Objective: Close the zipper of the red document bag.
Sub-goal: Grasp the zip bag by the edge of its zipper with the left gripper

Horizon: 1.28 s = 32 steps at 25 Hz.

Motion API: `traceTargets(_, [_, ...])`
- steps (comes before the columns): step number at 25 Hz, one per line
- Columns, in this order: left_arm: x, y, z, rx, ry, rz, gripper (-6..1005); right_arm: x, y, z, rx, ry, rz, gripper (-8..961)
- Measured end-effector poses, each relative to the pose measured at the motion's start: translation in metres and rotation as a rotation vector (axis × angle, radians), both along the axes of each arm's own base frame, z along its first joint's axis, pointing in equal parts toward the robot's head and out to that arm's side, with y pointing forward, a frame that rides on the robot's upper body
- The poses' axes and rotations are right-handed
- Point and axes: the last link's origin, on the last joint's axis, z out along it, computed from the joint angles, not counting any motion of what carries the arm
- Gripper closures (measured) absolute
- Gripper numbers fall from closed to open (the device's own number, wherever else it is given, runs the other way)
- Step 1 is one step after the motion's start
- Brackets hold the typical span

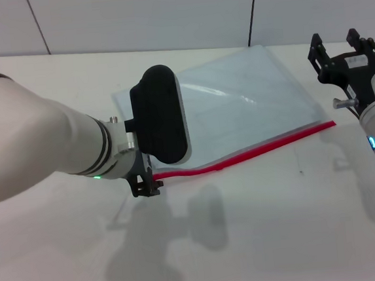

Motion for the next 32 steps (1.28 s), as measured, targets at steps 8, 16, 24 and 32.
traceTargets(8, [-0.007, 0.010, -0.005, 0.009, 0.010, 0.004, 344, -0.001, 0.000, -0.001, -0.002, 0.001, 0.001, 284])
traceTargets(16, [-0.010, 0.017, -0.007, 0.043, -0.013, -0.017, 348, -0.003, 0.002, -0.003, -0.021, -0.002, 0.000, 284])
traceTargets(24, [-0.003, 0.025, -0.008, 0.086, -0.070, -0.063, 352, -0.003, 0.002, -0.003, -0.020, 0.000, -0.001, 285])
traceTargets(32, [-0.008, 0.028, -0.015, 0.097, -0.108, -0.053, 364, -0.004, 0.003, -0.003, -0.019, 0.005, 0.000, 285])
